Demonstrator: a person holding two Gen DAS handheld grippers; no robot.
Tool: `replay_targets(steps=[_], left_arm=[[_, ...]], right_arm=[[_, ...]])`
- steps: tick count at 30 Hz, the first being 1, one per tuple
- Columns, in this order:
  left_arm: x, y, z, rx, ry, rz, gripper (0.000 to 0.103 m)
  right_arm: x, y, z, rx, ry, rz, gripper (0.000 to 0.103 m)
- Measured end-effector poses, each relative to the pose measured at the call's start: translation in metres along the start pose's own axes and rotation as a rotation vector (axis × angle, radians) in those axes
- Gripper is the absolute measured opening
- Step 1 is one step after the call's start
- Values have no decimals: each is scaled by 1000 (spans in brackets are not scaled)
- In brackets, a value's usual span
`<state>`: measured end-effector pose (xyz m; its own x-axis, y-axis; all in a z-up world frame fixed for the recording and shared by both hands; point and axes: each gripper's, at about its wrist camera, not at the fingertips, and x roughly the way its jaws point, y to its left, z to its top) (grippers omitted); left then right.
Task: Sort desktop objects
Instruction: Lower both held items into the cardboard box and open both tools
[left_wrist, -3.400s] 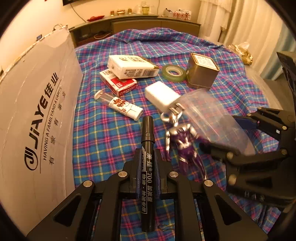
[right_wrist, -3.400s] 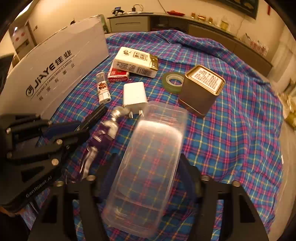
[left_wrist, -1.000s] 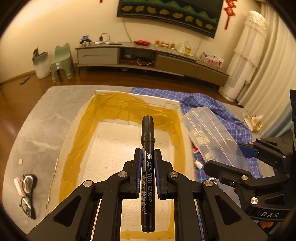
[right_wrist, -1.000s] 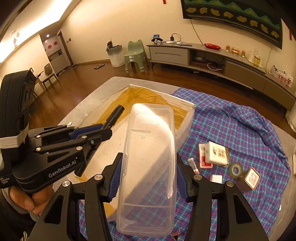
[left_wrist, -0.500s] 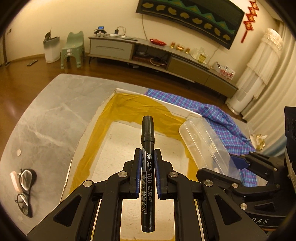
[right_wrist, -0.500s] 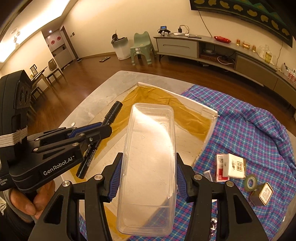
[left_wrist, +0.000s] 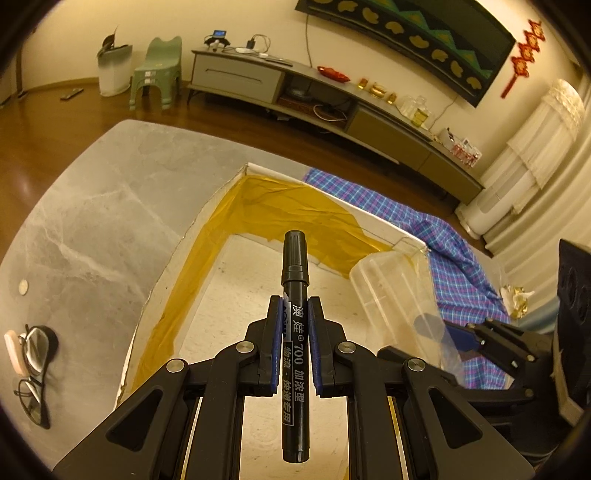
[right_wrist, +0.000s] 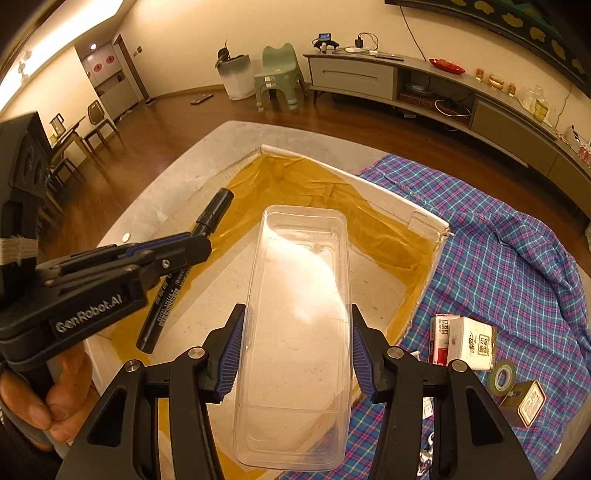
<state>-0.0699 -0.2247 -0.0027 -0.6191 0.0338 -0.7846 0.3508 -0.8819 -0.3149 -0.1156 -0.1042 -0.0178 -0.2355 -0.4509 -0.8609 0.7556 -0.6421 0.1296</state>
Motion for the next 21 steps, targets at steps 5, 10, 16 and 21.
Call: replay_targets(steps=[5, 10, 16, 21], left_arm=[[13, 10, 5, -51, 32, -10, 13], [23, 20, 9, -94, 55, -12, 13], [33, 30, 13, -137, 84, -17, 13], [53, 34, 13, -146, 138, -30, 14]], right_arm=[[15, 1, 6, -21, 27, -12, 53], [27, 5, 11, -57, 48, -49, 53], [40, 11, 19, -105, 82, -95, 53], [55, 14, 29, -133, 131, -133, 53]])
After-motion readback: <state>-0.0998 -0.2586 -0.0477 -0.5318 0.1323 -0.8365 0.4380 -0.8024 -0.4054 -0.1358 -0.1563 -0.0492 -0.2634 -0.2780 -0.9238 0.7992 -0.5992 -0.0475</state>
